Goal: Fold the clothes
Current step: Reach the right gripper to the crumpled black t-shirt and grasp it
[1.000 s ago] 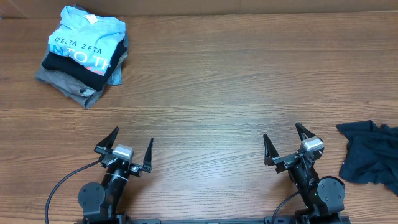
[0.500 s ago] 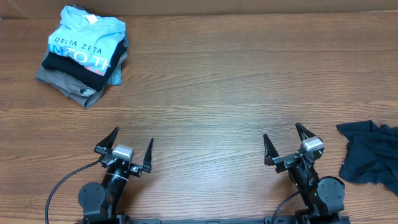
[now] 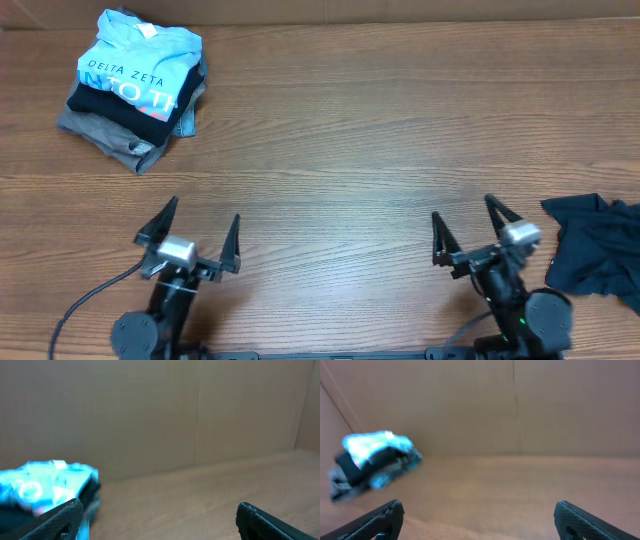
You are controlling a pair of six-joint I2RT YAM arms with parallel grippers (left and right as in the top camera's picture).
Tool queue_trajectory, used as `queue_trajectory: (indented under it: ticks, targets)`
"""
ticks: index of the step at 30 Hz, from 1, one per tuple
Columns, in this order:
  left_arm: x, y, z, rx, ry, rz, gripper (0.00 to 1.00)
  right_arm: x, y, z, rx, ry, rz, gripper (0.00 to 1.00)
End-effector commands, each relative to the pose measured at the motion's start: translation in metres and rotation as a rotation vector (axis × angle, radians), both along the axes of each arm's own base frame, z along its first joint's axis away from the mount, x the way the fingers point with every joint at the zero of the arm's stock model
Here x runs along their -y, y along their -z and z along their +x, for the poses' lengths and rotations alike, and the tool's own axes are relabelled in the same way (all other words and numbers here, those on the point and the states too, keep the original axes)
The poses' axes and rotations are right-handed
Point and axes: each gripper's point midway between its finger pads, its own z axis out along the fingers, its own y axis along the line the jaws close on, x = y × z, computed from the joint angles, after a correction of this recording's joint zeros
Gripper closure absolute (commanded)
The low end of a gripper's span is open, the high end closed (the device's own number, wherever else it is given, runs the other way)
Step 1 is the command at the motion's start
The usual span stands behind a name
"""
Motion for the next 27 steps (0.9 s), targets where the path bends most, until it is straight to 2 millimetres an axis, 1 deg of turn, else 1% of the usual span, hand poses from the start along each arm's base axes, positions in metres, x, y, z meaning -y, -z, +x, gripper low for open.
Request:
queue_trajectory:
  ticks: [1,4,6,10,15,17,19,20,21,23,26,27]
  targets:
    - [-0.001,-0.054,-0.013,0.035,-0.011,-0.045,0.0,0.002,-0.06,-0.013,0.027,-0.007,0.072,0.0]
    - [-0.005,-0.078,-0.009,-0.05,-0.035,-0.058,0.0,0.002,-0.075,-0.008,-0.103,0.005,0.068,0.0]
    - [-0.006,-0.093,-0.002,-0.126,-0.036,-0.066,0.0,0.001,-0.079,0.002,-0.239,0.011,0.057,0.0]
    - [-0.009,-0.116,0.026,-0.352,-0.041,-0.09,0.0,-0.004,-0.078,0.034,-0.533,0.027,0.017,0.0]
    - [-0.012,-0.124,0.055,-0.619,-0.04,-0.113,0.0,-0.01,-0.083,0.077,-0.75,0.045,-0.03,0.0]
    - [-0.013,-0.123,0.065,-0.702,-0.038,-0.108,0.0,-0.009,-0.083,0.096,-0.788,0.063,-0.068,0.0]
    - [-0.014,-0.12,0.072,-0.776,-0.035,-0.102,0.0,0.004,-0.075,0.114,-0.839,0.154,-0.074,0.0]
    - [-0.014,-0.117,0.075,-0.807,-0.033,-0.096,0.0,0.015,-0.067,0.122,-0.874,0.228,-0.05,0.0]
    - [-0.014,-0.114,0.077,-0.84,-0.029,-0.085,0.0,0.031,-0.056,0.129,-0.917,0.318,-0.008,0.0]
    - [-0.014,-0.109,0.077,-0.889,-0.028,-0.091,0.0,0.059,-0.033,0.138,-1.001,0.437,0.064,0.0]
    - [-0.014,-0.101,0.075,-0.945,-0.028,-0.097,0.0,0.108,0.006,0.142,-1.136,0.602,0.184,0.0]
    - [-0.014,-0.099,0.073,-0.956,-0.027,-0.098,0.0,0.124,0.019,0.142,-1.176,0.648,0.213,0.02]
